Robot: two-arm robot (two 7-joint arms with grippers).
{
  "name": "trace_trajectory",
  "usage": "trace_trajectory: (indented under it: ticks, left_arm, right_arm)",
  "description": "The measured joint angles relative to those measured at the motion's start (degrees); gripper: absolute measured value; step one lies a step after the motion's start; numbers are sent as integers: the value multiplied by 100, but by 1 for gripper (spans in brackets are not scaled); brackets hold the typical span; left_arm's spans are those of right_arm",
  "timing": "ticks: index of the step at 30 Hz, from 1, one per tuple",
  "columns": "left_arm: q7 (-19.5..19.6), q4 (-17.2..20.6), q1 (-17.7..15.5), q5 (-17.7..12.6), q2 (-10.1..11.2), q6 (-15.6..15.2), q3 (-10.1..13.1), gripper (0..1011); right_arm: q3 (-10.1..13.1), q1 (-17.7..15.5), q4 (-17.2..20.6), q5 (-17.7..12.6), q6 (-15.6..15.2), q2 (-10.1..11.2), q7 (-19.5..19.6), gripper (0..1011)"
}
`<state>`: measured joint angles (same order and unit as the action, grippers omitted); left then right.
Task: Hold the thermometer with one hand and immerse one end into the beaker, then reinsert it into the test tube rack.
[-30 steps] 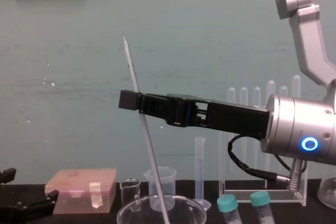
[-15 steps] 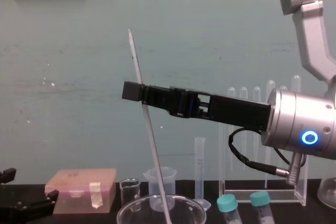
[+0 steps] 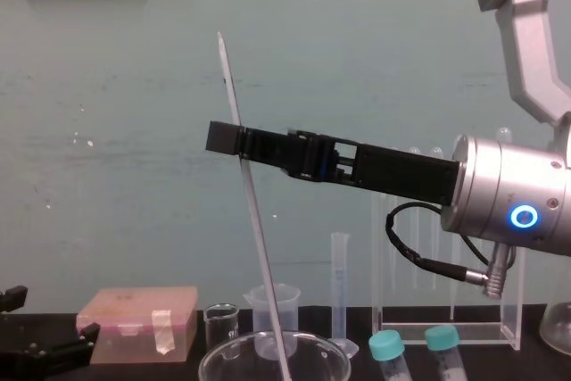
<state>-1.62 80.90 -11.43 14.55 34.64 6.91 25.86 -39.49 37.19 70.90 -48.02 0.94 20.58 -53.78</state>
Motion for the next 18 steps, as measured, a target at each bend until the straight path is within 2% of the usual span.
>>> trace_trajectory:
  ticks: [18]
  left_arm:
    - [0, 0, 0, 0, 0, 0, 0, 1008]
  right_arm:
    - [-19, -20, 53, -46, 21, 43, -18, 58]
